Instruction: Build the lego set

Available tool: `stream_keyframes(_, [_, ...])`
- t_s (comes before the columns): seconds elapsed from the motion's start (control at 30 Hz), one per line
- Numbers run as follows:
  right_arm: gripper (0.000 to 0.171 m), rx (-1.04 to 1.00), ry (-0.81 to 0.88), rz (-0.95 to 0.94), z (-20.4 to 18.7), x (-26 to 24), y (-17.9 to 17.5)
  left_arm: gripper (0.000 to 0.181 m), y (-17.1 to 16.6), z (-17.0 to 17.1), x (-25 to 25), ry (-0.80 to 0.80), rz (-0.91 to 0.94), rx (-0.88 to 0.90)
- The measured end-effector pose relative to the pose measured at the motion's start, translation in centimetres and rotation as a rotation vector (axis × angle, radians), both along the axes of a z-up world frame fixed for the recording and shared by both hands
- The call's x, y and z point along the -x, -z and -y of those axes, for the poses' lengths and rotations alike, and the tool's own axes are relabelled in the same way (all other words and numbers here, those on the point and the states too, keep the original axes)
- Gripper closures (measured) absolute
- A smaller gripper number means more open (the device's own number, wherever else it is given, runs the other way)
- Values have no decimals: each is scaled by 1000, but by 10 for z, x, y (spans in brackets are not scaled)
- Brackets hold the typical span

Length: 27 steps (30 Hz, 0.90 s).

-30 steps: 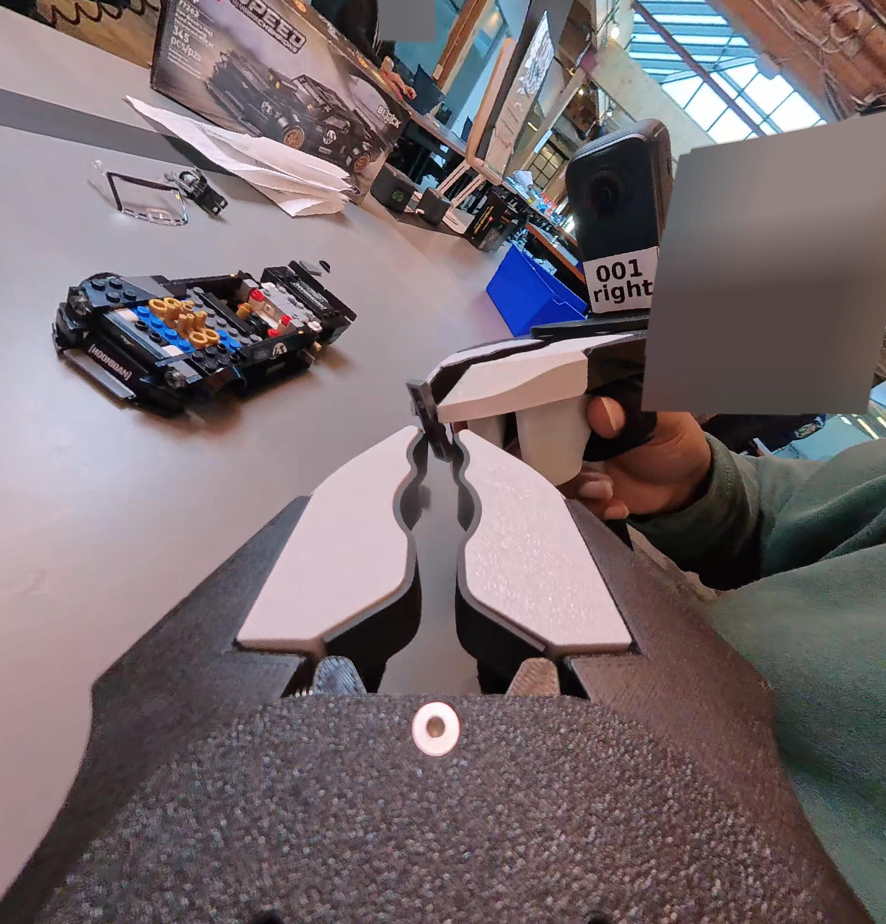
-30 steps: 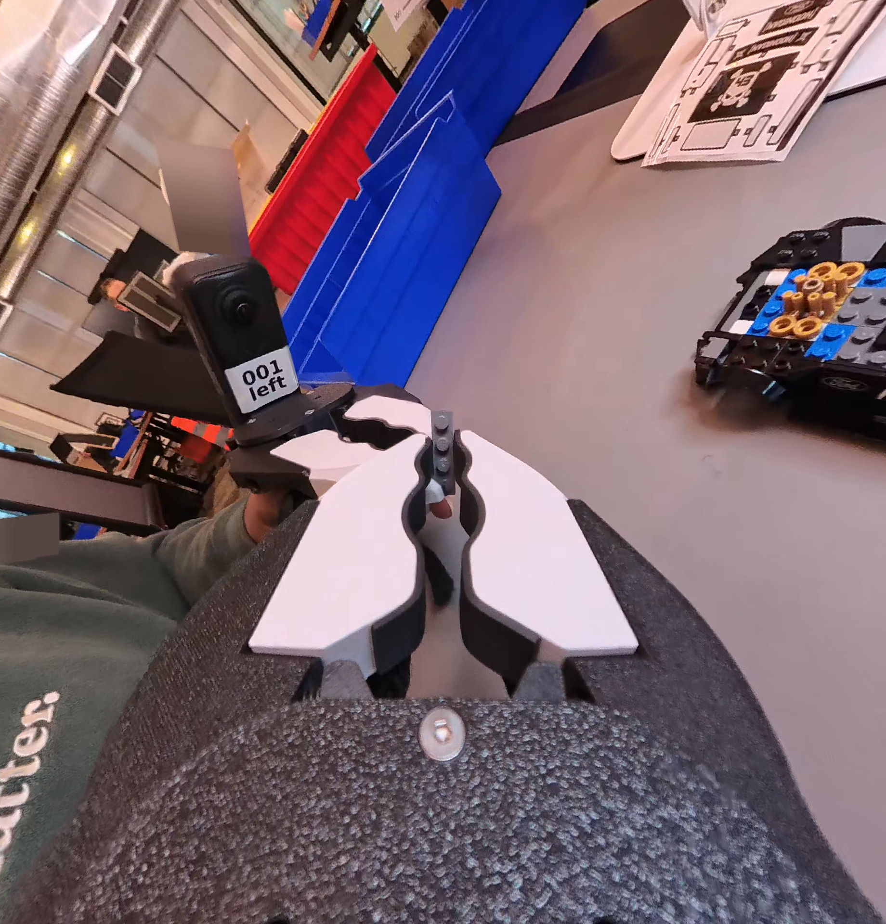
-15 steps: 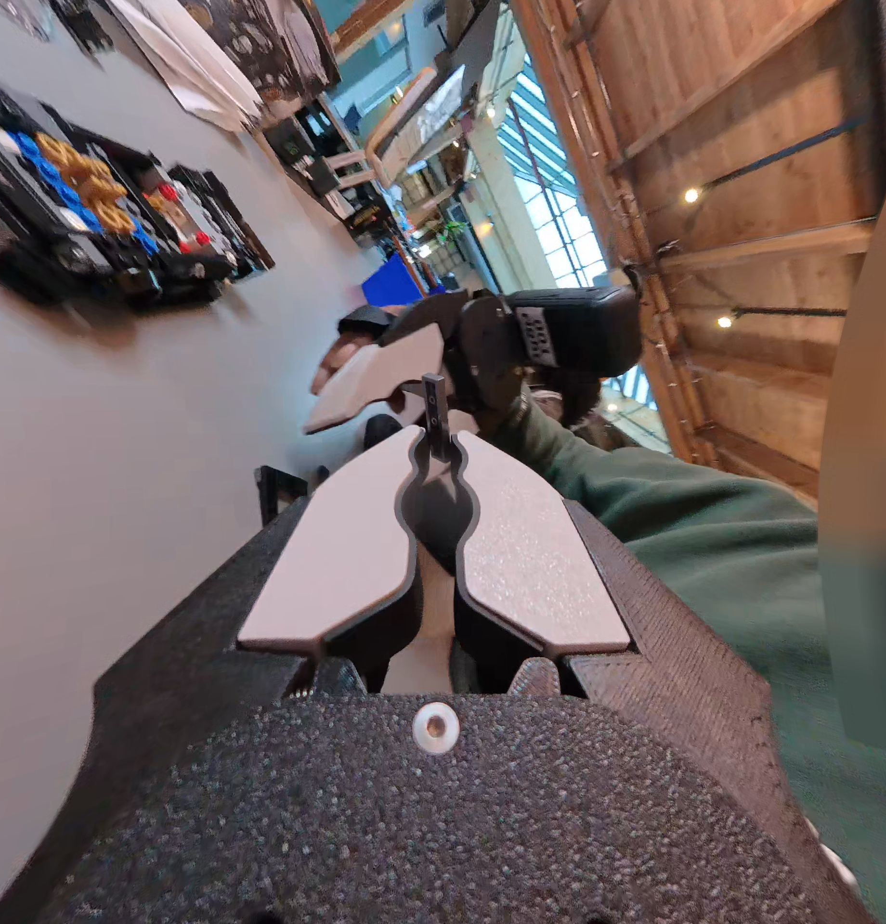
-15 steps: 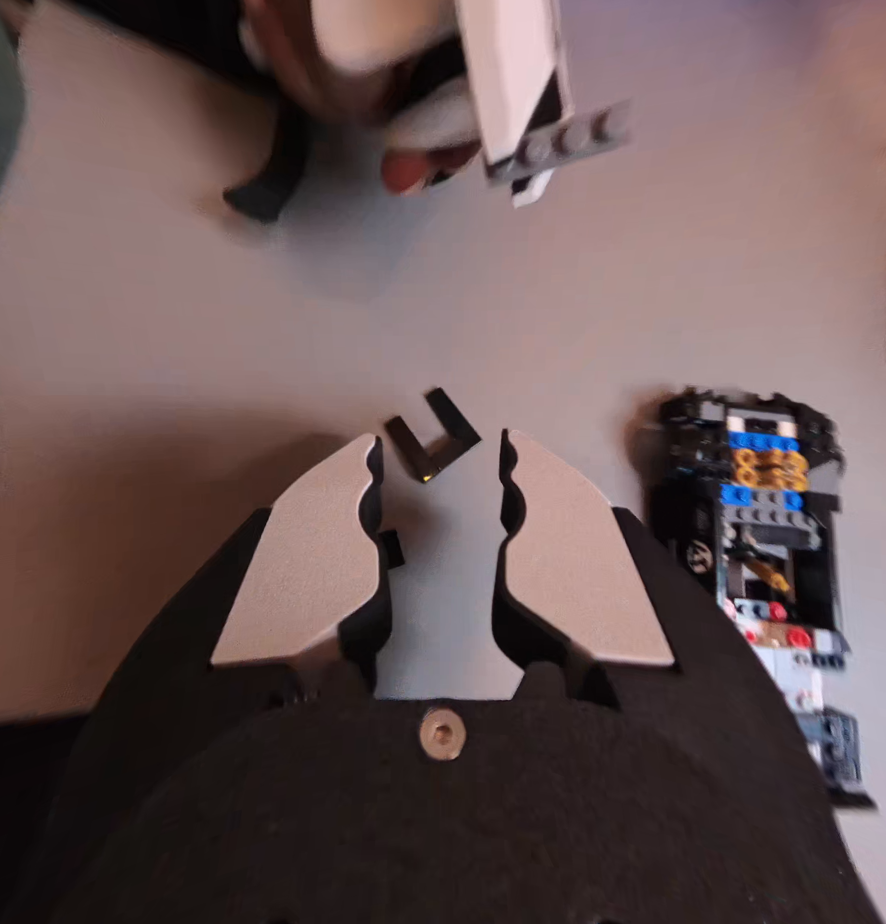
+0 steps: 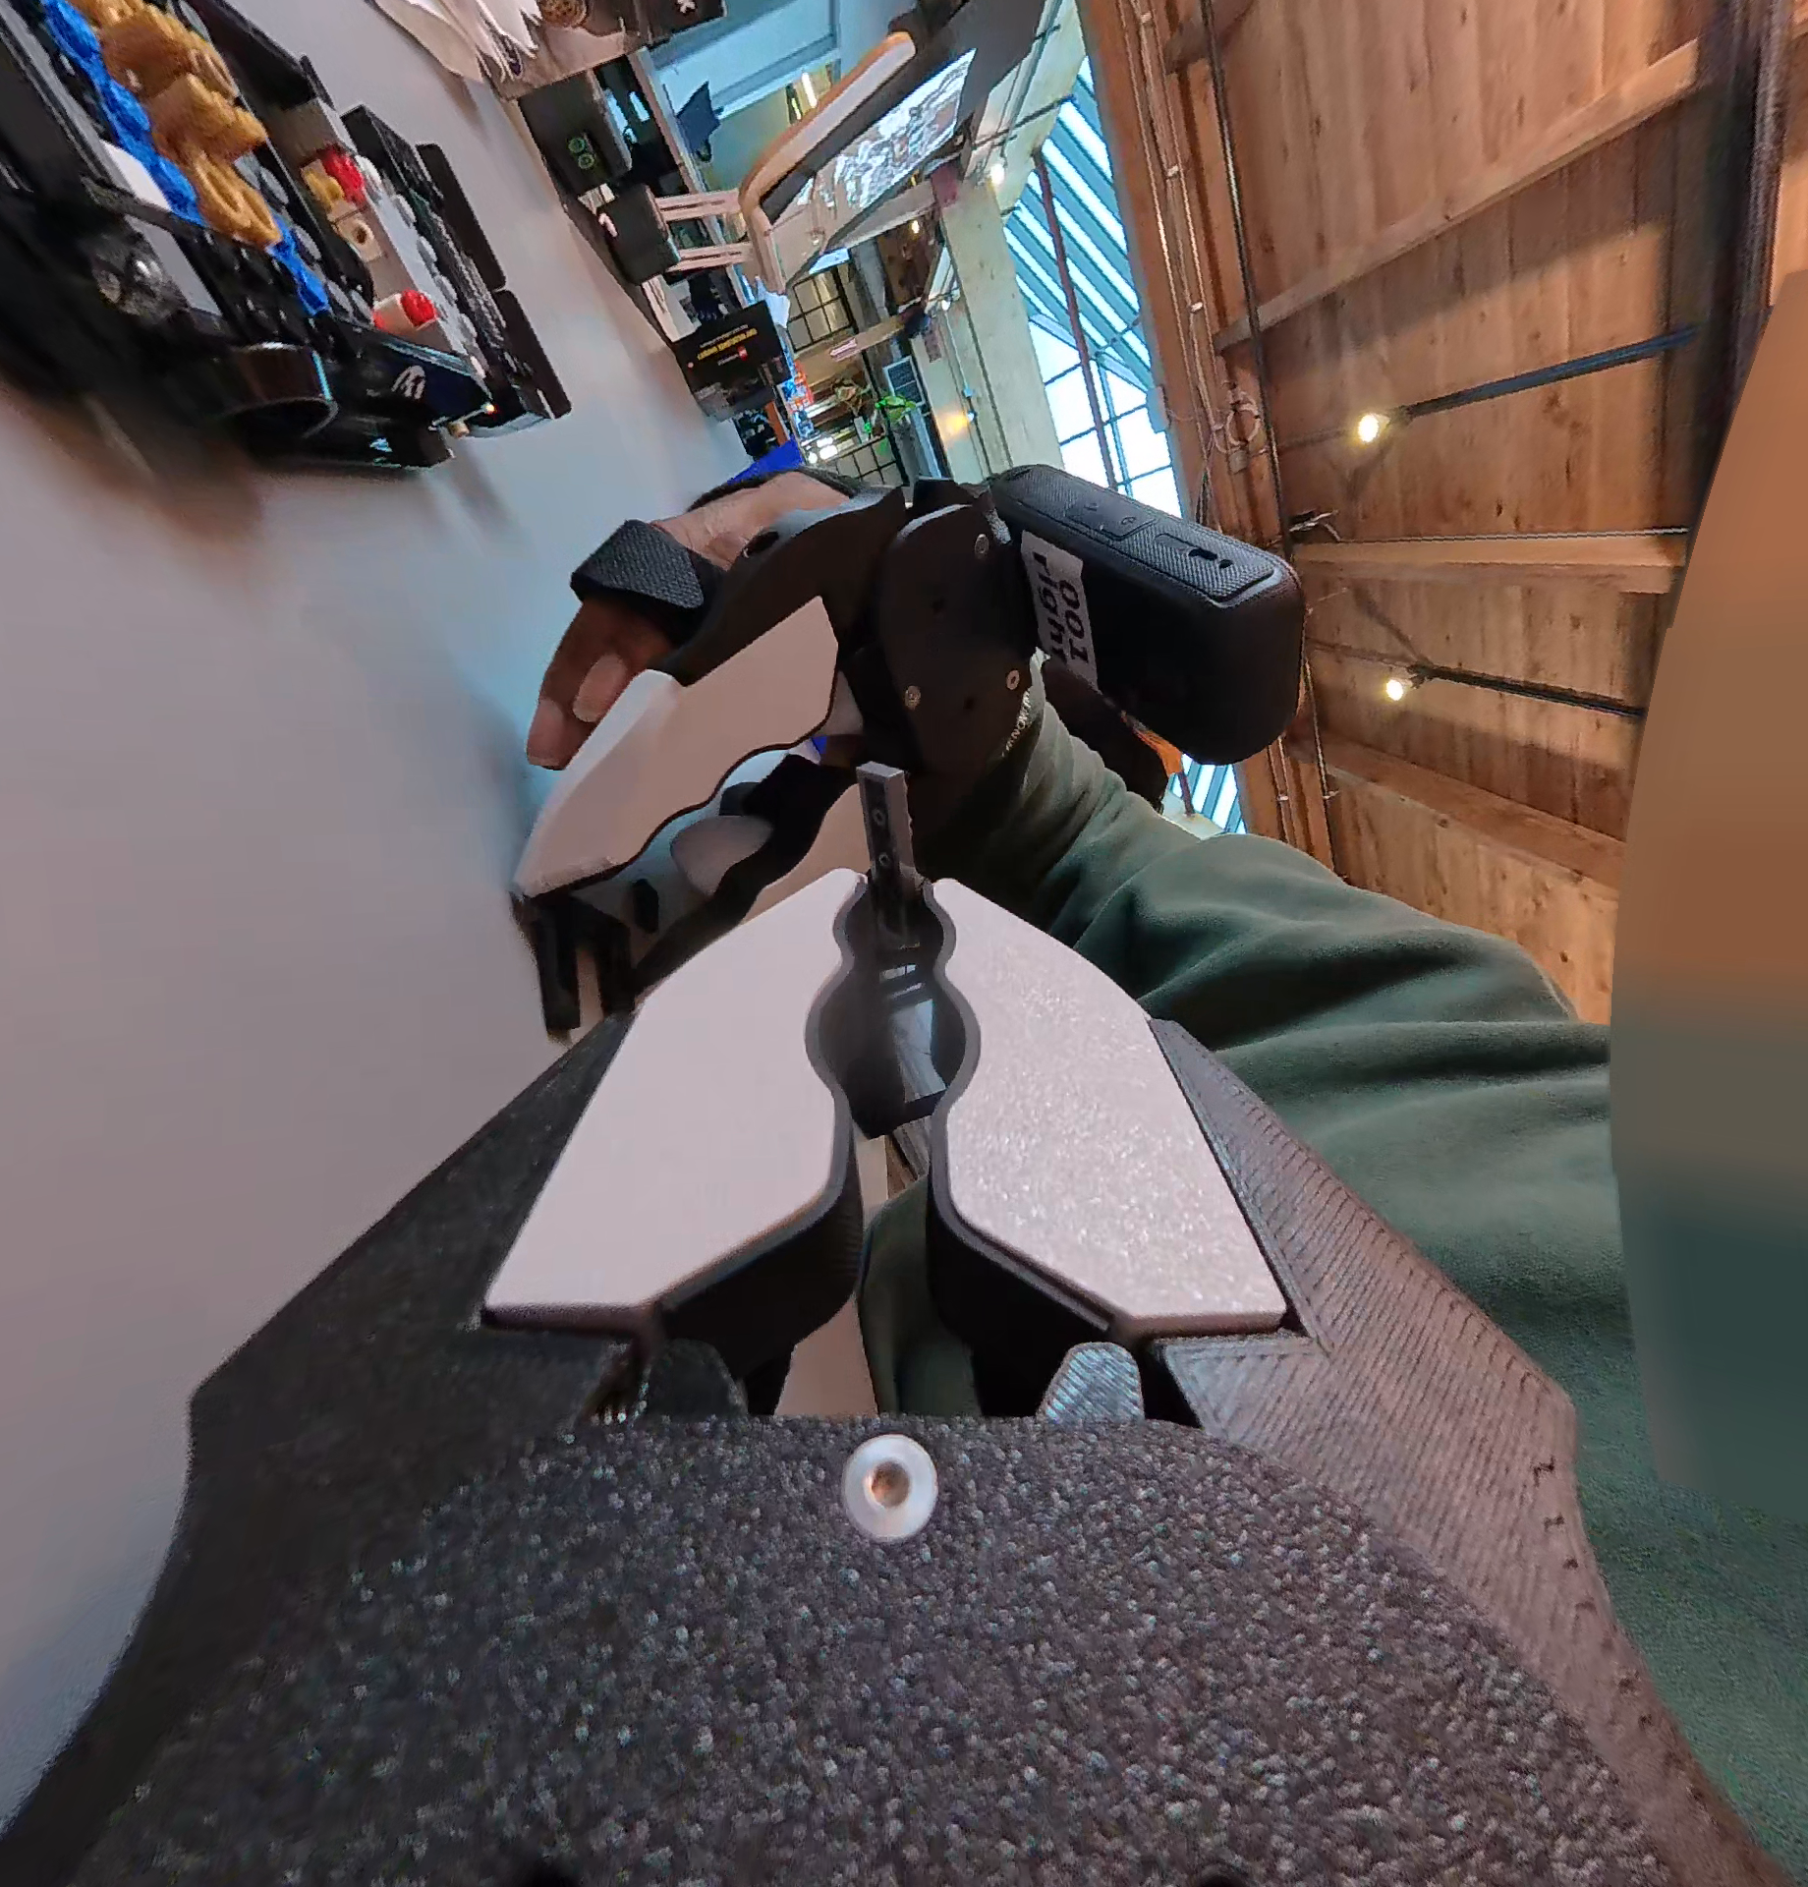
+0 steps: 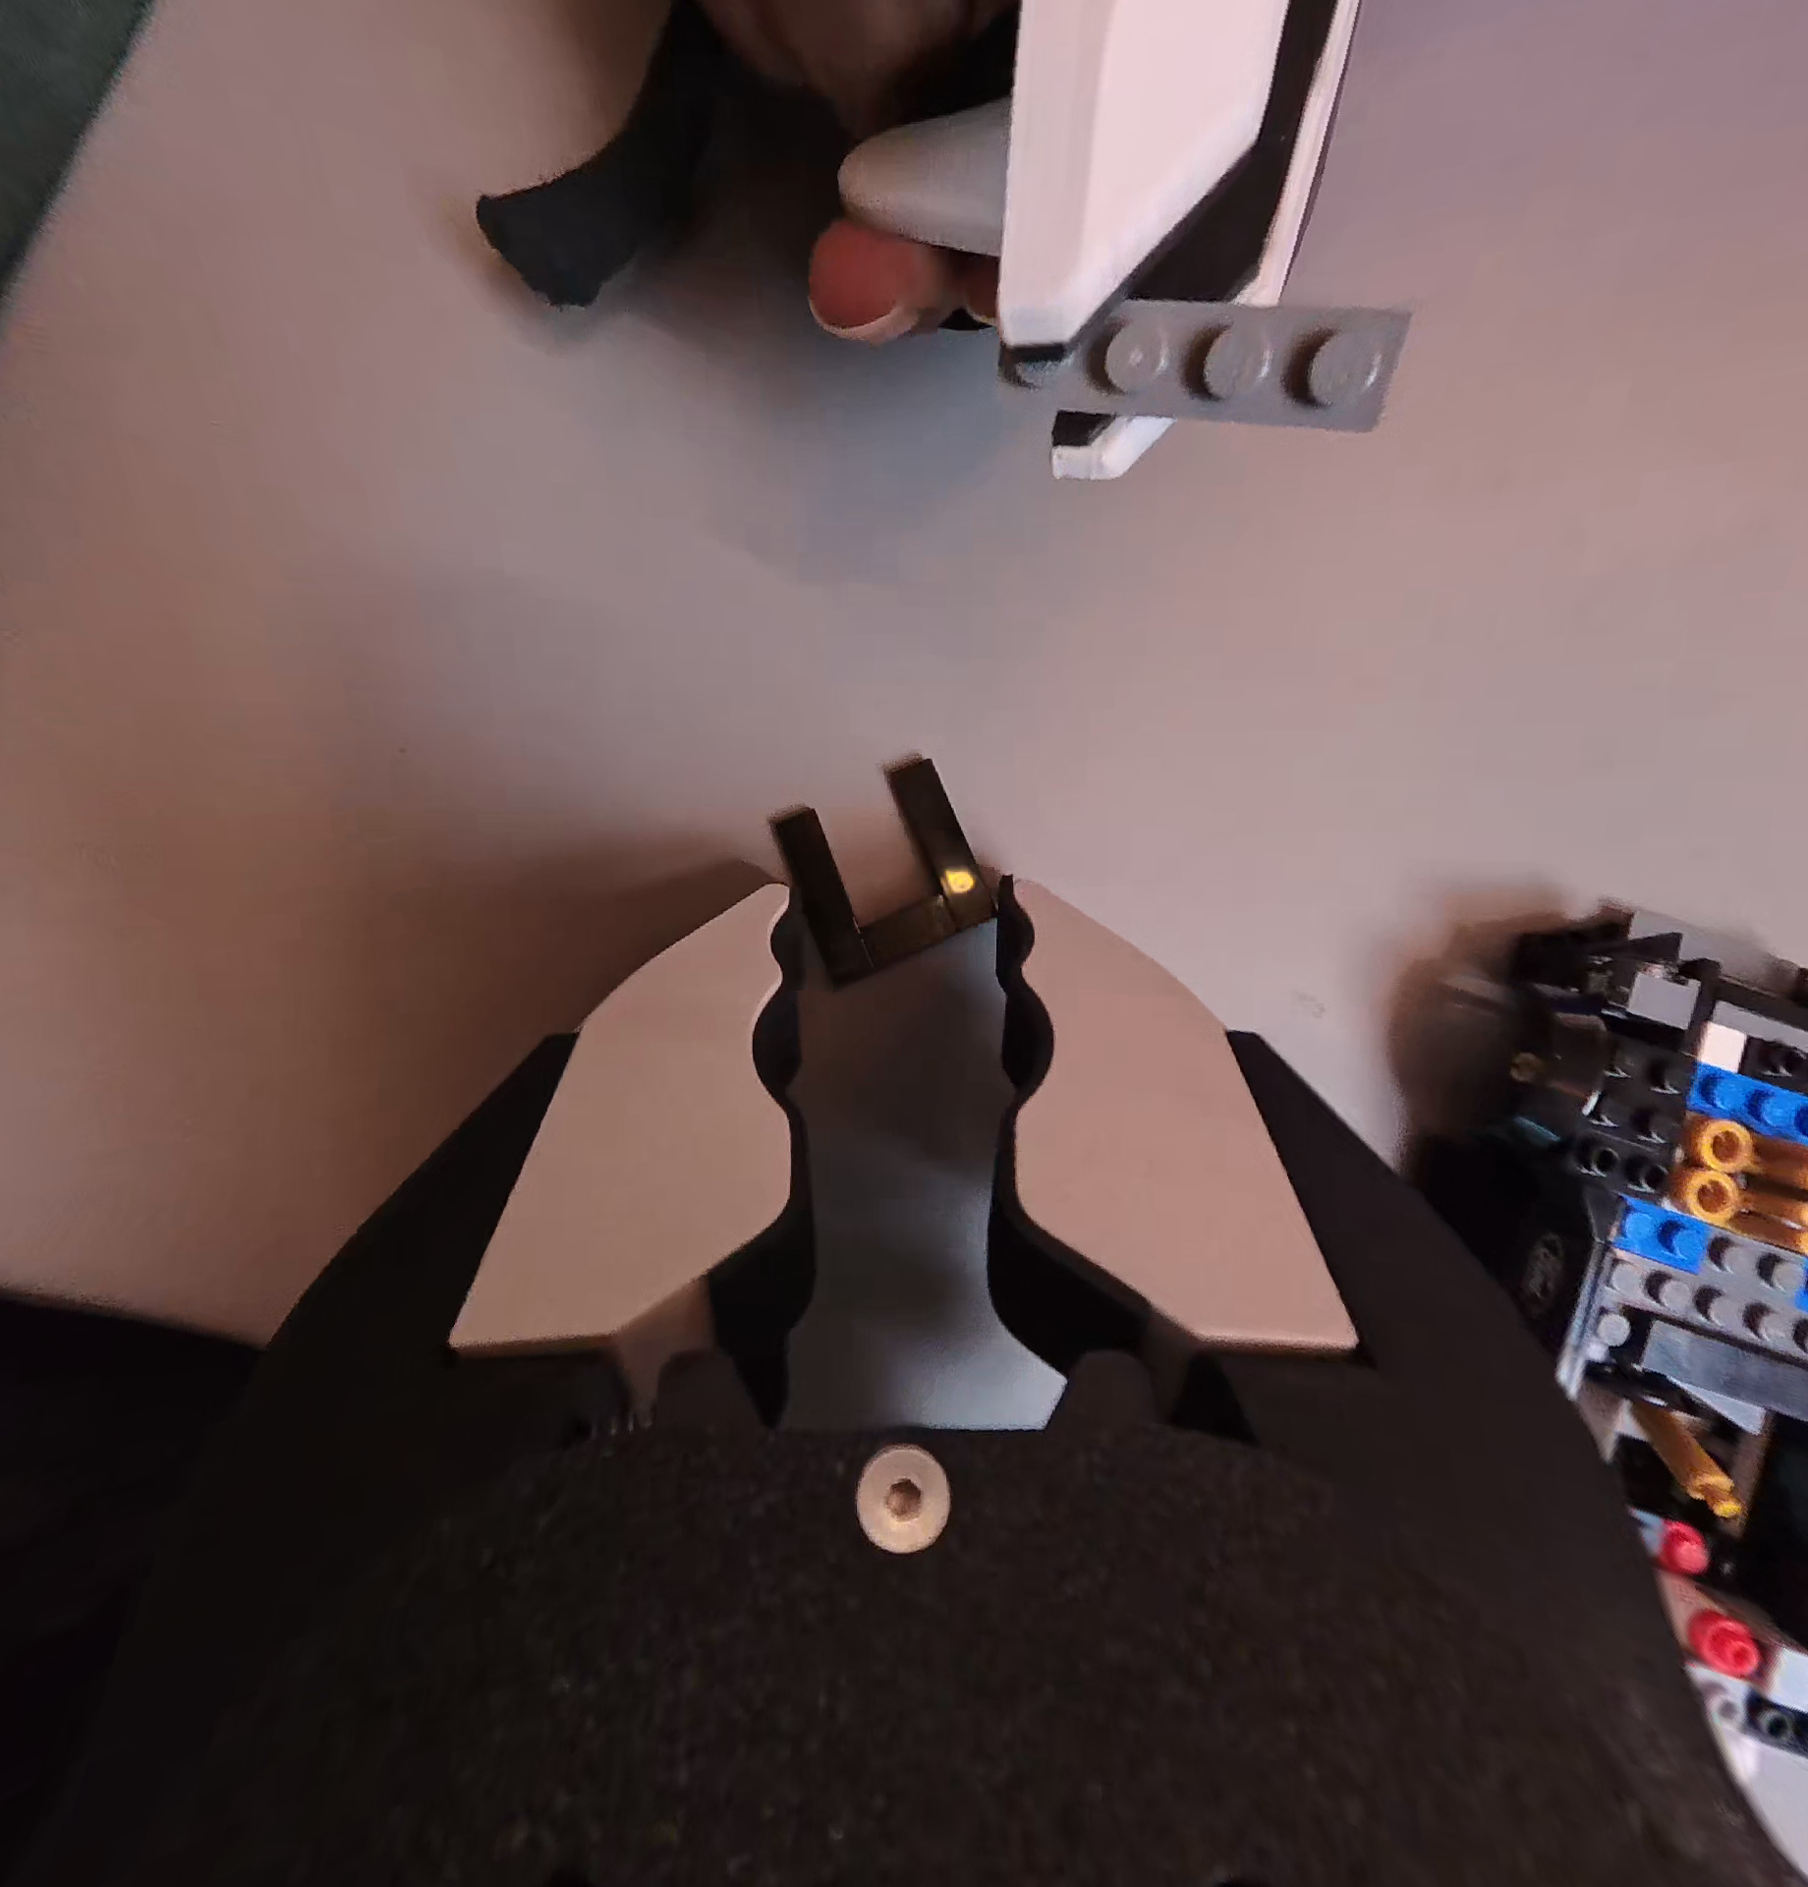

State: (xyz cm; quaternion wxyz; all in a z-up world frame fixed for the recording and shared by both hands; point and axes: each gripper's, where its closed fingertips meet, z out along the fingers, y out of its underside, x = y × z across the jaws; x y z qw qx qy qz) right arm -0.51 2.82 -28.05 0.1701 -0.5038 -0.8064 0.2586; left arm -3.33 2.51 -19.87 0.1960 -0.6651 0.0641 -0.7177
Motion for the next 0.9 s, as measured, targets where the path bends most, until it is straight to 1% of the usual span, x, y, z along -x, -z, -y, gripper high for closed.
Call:
stream_keyframes(0.07, [135, 17, 43, -8, 1, -1, 0, 174, 2, 0, 0, -1, -6, 6])
stream_keyframes(0.17, [135, 80, 195, -70, -1, -1, -7, 173, 5, -1, -1, -7, -15, 19])
stream_keyframes(0.33, [135, 191, 493, -350, -14, -3, -48, 173, 7, -3, -2, -16, -6, 49])
stream_keyframes(0.43, [135, 163, 558, -478, -12, -6, -68, 174, 10, 0, -8, 11, 0, 80])
stream_keyframes(0.57, [135, 147, 573, -445, -1, -11, -64, 173, 23, 7, -18, 44, -50, 129])
stream_keyframes(0.63, [135, 138, 592, -387, 1, -16, -54, 173, 26, 8, -20, 52, -76, 149])
stream_keyframes(0.8, [135, 137, 620, -291, 6, -21, -36, 173, 38, 14, -26, 100, -246, 127])
stream_keyframes(0.9, [135, 121, 614, -300, 5, -17, -33, 173, 41, 17, -29, 134, -297, 127])
